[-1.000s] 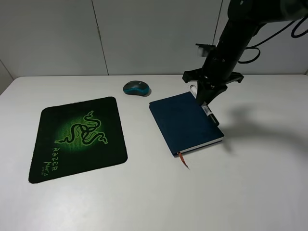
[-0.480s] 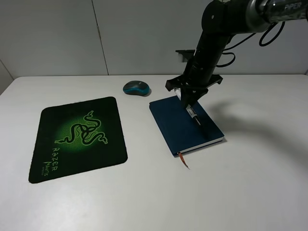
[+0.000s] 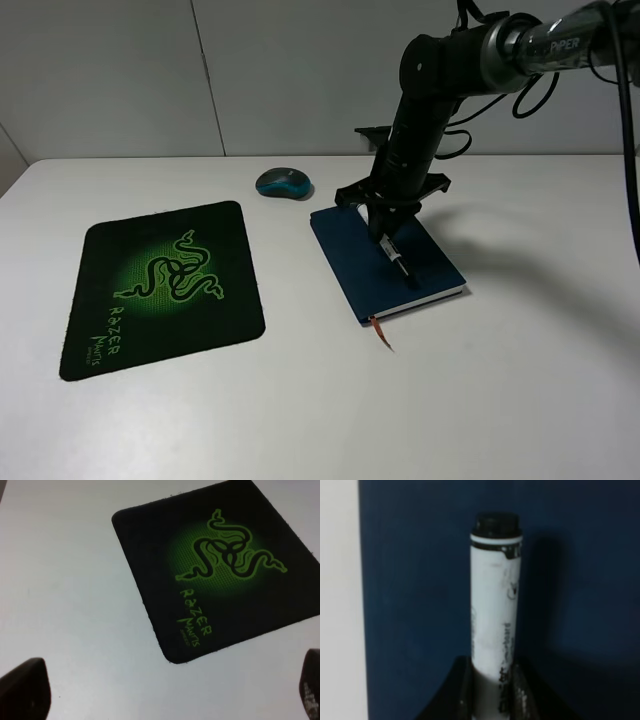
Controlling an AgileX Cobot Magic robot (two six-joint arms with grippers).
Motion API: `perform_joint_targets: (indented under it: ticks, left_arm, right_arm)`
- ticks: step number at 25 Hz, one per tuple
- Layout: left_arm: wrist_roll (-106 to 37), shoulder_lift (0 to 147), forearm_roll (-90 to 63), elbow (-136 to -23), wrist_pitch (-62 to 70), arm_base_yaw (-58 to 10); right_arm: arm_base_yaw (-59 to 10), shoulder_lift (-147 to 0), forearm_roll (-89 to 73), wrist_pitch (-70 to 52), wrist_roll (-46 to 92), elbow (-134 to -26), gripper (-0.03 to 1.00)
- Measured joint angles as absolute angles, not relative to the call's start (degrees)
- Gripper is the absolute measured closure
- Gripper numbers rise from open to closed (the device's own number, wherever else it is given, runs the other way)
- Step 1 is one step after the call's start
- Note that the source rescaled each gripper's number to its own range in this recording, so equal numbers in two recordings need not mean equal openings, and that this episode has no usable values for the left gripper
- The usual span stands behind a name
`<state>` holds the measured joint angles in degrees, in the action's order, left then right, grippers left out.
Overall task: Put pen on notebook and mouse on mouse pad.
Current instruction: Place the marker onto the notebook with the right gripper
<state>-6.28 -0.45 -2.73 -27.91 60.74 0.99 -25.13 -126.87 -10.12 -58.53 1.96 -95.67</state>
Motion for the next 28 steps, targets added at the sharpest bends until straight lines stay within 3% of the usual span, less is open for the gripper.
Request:
perform_joint_targets:
  ticks: [28]
  left_arm:
    - [-6.28,-0.45,-2.77,-27.91,60.74,0.99]
  right_arm:
    - [-25.13,-128.21,-6.57,-55.67,-2.84,-95.67,0.96]
